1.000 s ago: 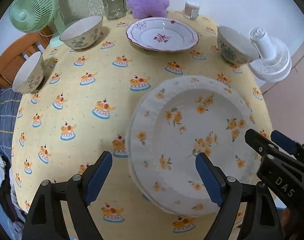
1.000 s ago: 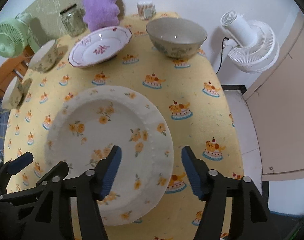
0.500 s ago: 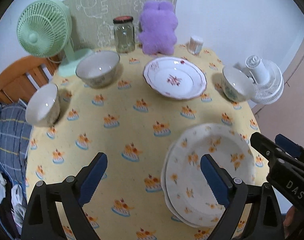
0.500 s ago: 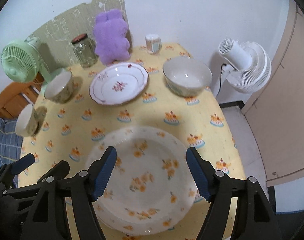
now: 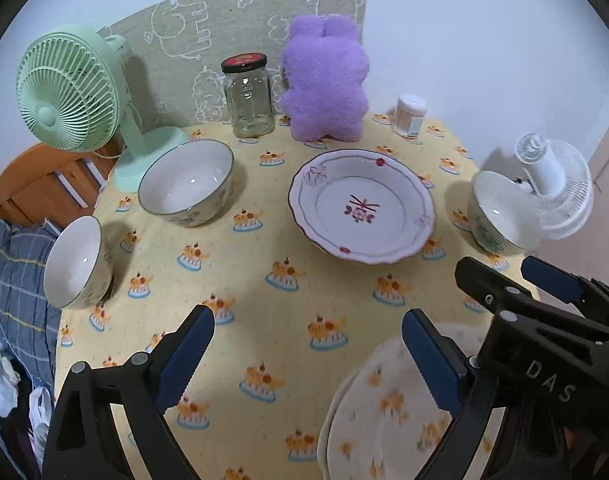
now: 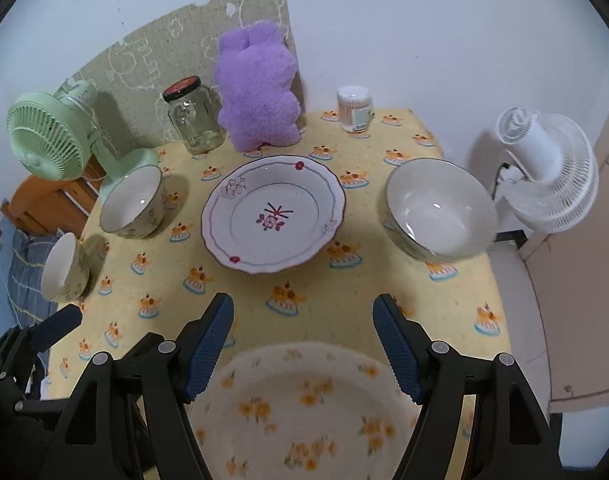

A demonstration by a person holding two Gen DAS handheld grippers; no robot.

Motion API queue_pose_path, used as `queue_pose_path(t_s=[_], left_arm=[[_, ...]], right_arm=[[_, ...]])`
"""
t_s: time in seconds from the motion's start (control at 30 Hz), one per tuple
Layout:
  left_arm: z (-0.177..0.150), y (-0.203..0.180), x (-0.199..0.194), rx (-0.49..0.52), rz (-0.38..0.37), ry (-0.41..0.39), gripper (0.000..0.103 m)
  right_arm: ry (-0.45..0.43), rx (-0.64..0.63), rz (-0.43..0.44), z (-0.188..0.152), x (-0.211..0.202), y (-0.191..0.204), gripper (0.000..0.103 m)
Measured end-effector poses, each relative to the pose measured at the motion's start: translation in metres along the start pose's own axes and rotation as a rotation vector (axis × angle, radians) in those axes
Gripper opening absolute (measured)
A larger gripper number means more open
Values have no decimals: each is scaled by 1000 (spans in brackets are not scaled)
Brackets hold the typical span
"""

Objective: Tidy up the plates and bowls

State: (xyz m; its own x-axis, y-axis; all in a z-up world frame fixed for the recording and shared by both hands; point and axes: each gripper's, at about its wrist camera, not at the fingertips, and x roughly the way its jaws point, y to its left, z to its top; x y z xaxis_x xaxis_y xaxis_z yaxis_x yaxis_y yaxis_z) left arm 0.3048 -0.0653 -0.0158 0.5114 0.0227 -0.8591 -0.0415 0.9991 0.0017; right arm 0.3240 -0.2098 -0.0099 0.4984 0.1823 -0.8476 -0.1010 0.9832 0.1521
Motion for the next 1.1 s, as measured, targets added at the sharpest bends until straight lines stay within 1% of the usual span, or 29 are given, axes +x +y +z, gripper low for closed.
queue_pose_path(t_s=[0.1,0.17,0.33,0.4,0.47,0.53,0.63,0.73,0.8,0.93,0.97,1.07,1.1], left_arm=[[10,-1,23,-30,16,12,96],[16,0,35,-46,21,6,95],[35,2,74,-56,68,6,94],[40,3,89,-65,76,16,91],[45,5,102,-77,74,32,89],[51,5,116,-93,75,53,88],[56,3,127,-93,70,62,88],[59,2,137,-103,68,73,87],[61,2,143,-110,68,83,79],[65,3,150,-121,74,101,74],[66,3,151,-117,75,103,68],[68,1,154,-107,80,115,61],[69,1,155,-105,76,121,57]], right_arm=[[11,-4,-9,12,21,-2,75],[12,0,-14,20,34,-5,75],[19,-3,-43,40,70,-8,75],[30,9,-41,49,86,-10,75],[64,30,-9,57,105,-14,75],[82,43,2,63,118,-16,75],[89,37,-13,70,134,-17,75],[68,-9,-46,74,143,-12,75],[64,-20,-61,76,147,-11,75],[58,-34,-71,81,154,-10,75],[56,-41,-76,83,156,-9,75],[53,-49,-100,89,161,-9,75],[56,-51,-104,91,163,-8,75]])
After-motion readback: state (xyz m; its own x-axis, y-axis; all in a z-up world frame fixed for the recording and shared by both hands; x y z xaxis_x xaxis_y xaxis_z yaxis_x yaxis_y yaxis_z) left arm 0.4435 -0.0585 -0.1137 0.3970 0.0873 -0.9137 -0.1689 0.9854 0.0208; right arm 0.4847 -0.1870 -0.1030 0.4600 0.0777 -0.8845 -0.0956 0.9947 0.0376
